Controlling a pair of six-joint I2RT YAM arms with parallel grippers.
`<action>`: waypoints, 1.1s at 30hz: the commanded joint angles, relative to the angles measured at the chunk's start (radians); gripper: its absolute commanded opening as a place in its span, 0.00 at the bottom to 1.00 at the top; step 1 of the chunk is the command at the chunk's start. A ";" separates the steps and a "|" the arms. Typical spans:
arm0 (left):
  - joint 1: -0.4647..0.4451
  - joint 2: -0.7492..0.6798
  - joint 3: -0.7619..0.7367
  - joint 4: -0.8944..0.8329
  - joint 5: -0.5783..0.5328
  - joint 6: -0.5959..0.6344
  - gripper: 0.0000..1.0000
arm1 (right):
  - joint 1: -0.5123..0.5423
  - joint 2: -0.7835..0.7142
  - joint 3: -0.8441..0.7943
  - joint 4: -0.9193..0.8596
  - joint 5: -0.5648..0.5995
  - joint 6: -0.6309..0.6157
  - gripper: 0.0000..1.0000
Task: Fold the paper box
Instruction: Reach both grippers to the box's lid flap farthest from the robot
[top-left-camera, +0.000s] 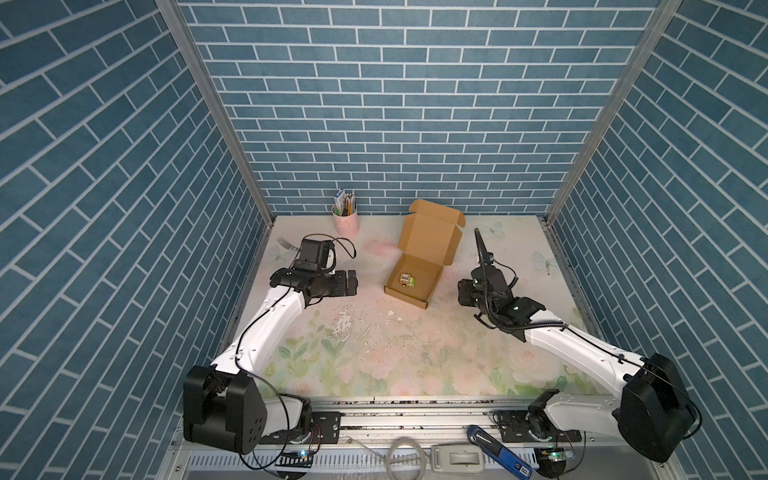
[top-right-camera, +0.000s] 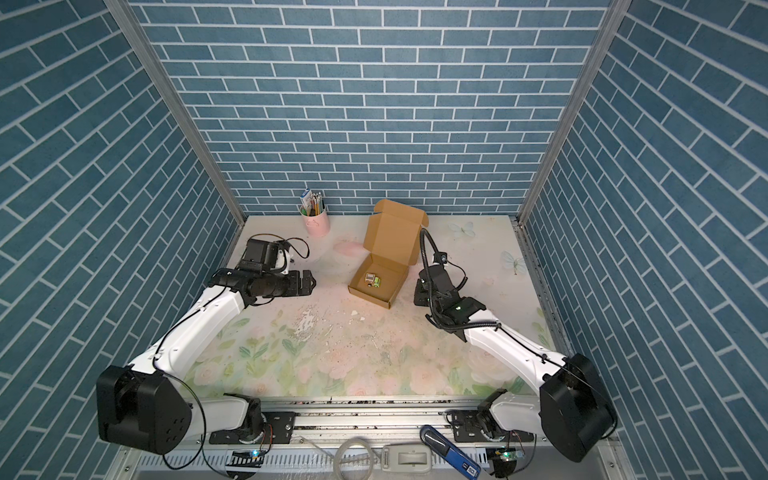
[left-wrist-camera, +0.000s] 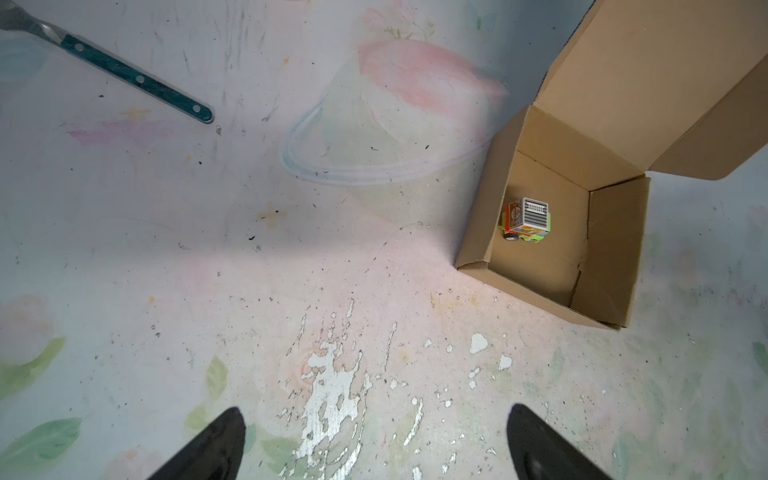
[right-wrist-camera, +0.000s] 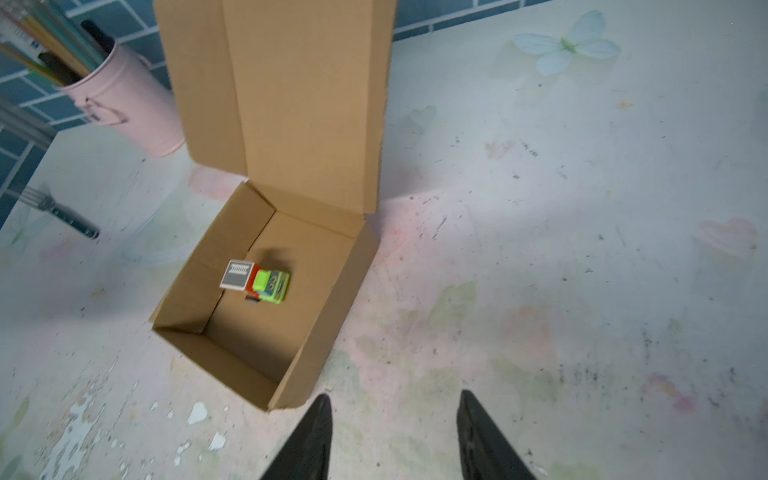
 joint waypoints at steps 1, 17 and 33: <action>0.003 -0.014 -0.026 0.069 0.044 0.019 1.00 | -0.085 0.020 0.069 -0.011 -0.094 -0.046 0.50; -0.068 0.480 0.433 0.303 0.111 0.021 0.98 | -0.234 0.427 0.500 -0.009 -0.327 -0.237 0.49; -0.089 0.816 0.737 0.410 0.228 0.136 0.96 | -0.236 0.632 0.699 -0.001 -0.397 -0.219 0.29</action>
